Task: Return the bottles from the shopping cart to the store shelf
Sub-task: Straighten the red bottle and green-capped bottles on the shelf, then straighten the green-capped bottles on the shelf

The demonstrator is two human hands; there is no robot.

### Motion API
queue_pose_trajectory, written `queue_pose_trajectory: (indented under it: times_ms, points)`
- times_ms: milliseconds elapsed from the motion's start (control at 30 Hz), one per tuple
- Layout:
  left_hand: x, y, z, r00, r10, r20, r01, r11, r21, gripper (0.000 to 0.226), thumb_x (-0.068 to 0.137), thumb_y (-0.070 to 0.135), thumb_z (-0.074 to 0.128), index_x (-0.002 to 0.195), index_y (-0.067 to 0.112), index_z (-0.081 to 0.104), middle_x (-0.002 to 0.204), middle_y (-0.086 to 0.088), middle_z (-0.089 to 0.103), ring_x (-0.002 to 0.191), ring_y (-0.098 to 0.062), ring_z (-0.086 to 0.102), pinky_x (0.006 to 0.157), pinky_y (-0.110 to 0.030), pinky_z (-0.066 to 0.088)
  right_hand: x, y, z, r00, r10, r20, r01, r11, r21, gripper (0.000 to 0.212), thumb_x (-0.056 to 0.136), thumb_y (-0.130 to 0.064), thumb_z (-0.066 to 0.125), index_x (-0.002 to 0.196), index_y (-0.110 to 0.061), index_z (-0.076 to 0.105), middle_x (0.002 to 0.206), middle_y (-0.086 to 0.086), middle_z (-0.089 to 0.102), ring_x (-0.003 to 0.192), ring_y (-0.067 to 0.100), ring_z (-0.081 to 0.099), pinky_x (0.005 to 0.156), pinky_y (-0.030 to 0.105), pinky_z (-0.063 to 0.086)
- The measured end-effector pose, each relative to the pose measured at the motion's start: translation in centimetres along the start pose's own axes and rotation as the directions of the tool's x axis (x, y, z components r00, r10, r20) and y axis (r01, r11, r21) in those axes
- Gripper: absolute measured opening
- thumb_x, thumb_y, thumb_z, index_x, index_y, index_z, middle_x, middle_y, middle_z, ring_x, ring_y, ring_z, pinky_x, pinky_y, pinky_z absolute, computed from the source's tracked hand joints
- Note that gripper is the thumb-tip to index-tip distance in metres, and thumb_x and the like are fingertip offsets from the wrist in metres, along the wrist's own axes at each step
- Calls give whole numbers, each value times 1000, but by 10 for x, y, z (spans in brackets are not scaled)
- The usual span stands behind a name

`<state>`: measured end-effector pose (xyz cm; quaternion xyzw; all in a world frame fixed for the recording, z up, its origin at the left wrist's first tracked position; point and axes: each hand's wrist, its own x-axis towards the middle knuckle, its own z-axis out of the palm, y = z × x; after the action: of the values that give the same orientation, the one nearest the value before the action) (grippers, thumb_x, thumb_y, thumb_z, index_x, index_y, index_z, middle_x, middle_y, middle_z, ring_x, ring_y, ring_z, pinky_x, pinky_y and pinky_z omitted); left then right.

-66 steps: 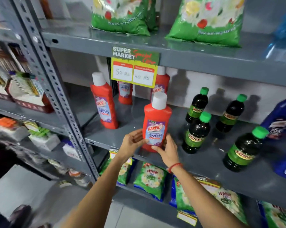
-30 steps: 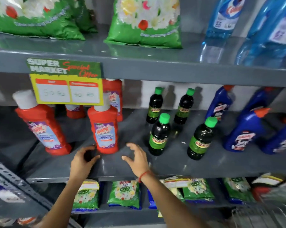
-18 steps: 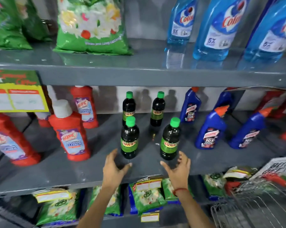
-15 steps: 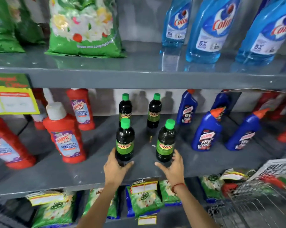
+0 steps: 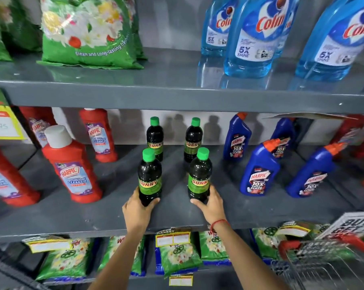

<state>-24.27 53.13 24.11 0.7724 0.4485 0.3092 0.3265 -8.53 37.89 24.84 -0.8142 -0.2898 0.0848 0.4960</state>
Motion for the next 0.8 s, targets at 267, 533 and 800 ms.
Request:
queue_pose_trajectory:
  times_ms: [267, 533, 800]
  points:
    - [-1, 1, 1, 999, -33, -9, 33, 999, 6, 58, 68, 39, 75, 116, 16, 53, 107, -14, 70, 101, -35, 61, 89, -45, 45, 7, 6, 2, 1000, -6, 22, 6, 1000, -14, 69, 66, -25, 82, 121, -4, 46, 119, 18, 60, 110, 33, 57, 95, 48, 49]
    - [-23, 6, 1, 979, -144, -141, 138, 989, -56, 56, 66, 24, 79, 112, 9, 51, 111, -18, 59, 106, -37, 54, 90, -47, 44, -4, 20, -19, 999, 30, -13, -27, 986, 167, 77, 65, -6, 82, 132, -3, 43, 117, 5, 52, 105, 17, 55, 89, 28, 51]
    - [-83, 91, 87, 953, 221, 207, -169, 955, -242, 19, 80, 20, 67, 95, 25, 57, 89, 5, 61, 79, -2, 59, 77, -33, 54, -3, 82, -126, 898, 57, -436, -16, 995, 97, 44, 68, -4, 80, 104, -4, 56, 95, 7, 49, 81, 22, 53, 67, 39, 54]
